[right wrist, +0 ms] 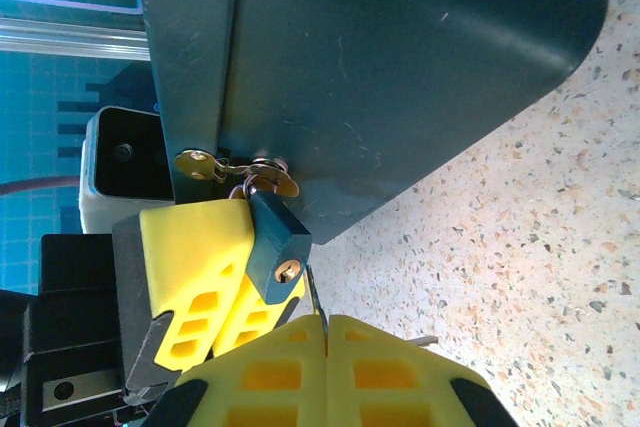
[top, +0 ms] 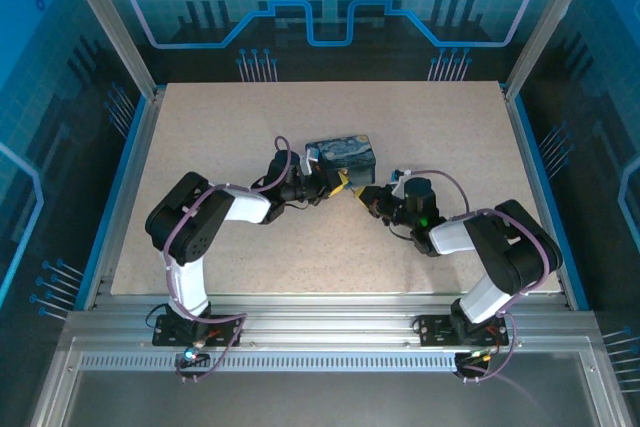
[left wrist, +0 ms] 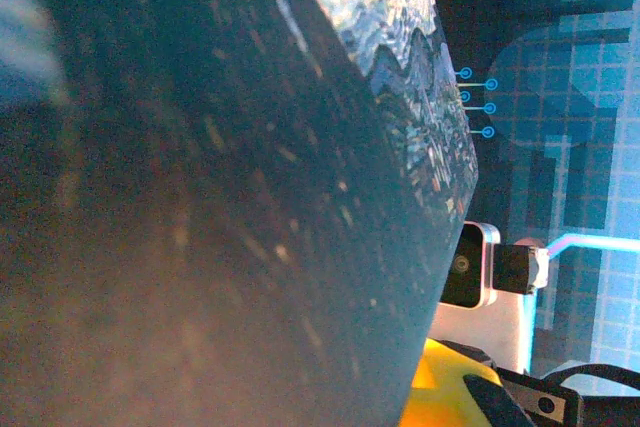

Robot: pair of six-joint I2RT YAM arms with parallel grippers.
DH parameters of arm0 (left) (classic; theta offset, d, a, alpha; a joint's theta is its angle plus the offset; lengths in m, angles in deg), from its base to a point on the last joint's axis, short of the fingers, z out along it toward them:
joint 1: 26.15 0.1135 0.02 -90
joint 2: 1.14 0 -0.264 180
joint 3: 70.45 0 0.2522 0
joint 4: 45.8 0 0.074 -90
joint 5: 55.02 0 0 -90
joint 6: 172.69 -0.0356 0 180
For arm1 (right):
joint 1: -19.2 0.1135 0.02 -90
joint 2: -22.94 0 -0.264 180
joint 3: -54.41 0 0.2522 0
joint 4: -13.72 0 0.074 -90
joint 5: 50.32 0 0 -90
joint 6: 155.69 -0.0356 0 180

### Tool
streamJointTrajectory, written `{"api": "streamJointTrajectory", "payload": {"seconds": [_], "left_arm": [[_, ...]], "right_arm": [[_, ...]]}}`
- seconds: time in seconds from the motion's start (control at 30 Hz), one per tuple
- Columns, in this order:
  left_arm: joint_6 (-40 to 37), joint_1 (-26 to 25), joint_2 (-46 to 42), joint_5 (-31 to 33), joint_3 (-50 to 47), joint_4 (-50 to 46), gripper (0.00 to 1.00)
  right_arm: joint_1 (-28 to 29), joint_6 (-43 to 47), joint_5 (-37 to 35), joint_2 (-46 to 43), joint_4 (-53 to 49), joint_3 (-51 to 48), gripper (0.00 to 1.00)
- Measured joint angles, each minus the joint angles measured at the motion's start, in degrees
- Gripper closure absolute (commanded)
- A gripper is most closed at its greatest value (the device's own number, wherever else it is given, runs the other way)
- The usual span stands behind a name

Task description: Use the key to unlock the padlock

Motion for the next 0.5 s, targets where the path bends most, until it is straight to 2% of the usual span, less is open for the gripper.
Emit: {"api": "streamJointTrajectory", "payload": {"seconds": [0.5], "left_arm": [[0.42, 0.00, 0.42, -0.02, 0.00, 1.27, 1.00]], "right_arm": [[0.00, 0.00, -0.70, -0.55, 0.00, 0.00, 1.00]]}}
